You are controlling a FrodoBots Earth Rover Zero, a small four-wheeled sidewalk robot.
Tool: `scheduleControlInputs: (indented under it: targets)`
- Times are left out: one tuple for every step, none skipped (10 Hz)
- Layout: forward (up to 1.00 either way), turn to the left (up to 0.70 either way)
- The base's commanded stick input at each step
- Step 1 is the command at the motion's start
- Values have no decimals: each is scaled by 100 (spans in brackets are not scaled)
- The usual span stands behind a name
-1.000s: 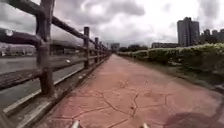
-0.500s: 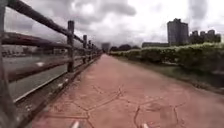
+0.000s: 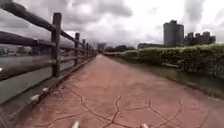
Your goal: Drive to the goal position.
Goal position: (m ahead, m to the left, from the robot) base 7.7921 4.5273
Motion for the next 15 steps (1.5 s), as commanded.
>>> scheduleControlInputs:
  targets:
    - [100, 0]
    - [100, 0]
    - [100, 0]
    - [100, 0]
    - [100, 0]
    - [100, 0]
    - [100, 0]
    - [100, 0]
    - [100, 0]
    - [100, 0]
    - [100, 0]
    - [100, 0]
    - [100, 0]
    - [100, 0]
    - [100, 0]
